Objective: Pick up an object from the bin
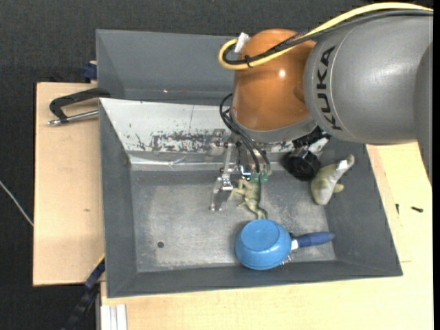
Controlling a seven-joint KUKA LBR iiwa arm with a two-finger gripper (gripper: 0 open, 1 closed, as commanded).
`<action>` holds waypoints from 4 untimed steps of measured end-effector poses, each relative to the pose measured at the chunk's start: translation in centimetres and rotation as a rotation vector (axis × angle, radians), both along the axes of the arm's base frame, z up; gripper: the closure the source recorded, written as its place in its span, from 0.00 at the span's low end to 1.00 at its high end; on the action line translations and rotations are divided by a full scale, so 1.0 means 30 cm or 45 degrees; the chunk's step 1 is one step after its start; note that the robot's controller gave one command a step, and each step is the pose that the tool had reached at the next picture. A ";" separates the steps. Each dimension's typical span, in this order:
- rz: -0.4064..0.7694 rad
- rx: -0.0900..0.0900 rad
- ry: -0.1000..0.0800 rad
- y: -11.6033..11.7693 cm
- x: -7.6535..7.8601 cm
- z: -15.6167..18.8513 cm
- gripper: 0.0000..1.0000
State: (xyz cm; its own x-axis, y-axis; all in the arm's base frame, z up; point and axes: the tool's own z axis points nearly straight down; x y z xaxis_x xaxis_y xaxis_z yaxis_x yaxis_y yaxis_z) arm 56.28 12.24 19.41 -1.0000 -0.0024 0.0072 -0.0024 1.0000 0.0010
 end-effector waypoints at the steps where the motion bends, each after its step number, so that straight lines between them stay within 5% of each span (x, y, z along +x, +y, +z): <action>1: 0.139 -0.004 -0.001 -0.253 0.044 -0.293 0.00; 2: 0.167 0.005 -0.030 -0.493 0.028 -0.402 0.00; 3: 0.173 0.003 -0.029 -0.486 0.027 -0.403 1.00; 4: 0.411 -0.001 -0.028 -0.412 0.033 0.111 1.00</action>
Offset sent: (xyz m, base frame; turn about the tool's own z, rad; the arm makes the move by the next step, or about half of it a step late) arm 0.0141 -0.0722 -0.0844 -0.1134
